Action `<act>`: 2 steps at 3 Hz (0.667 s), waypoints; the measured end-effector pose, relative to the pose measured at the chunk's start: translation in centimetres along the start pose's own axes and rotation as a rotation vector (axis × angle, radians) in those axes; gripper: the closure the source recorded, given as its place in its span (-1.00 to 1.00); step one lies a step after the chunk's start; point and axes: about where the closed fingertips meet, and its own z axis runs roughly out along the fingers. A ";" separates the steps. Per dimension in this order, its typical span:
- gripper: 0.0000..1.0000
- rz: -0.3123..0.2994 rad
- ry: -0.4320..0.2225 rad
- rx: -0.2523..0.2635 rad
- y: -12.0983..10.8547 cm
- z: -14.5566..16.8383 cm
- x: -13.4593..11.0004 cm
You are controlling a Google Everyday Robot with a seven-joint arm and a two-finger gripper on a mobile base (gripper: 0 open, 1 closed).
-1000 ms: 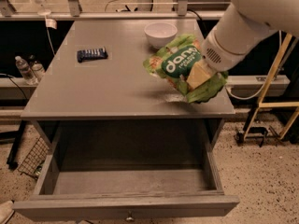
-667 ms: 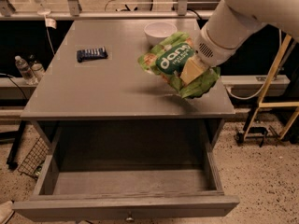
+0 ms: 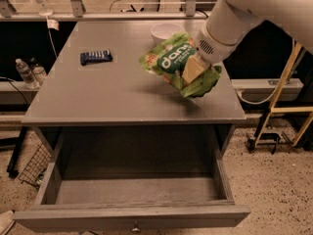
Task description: Pick green rice chip bag from top drawer and place on counter
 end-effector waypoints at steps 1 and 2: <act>0.08 -0.002 0.001 -0.002 0.1 0.1 0.0; -0.40 -0.004 0.002 -0.003 0.2 0.2 -0.1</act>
Offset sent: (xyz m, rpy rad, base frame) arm -0.0002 0.0009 -0.0006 -0.0006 0.0010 0.0017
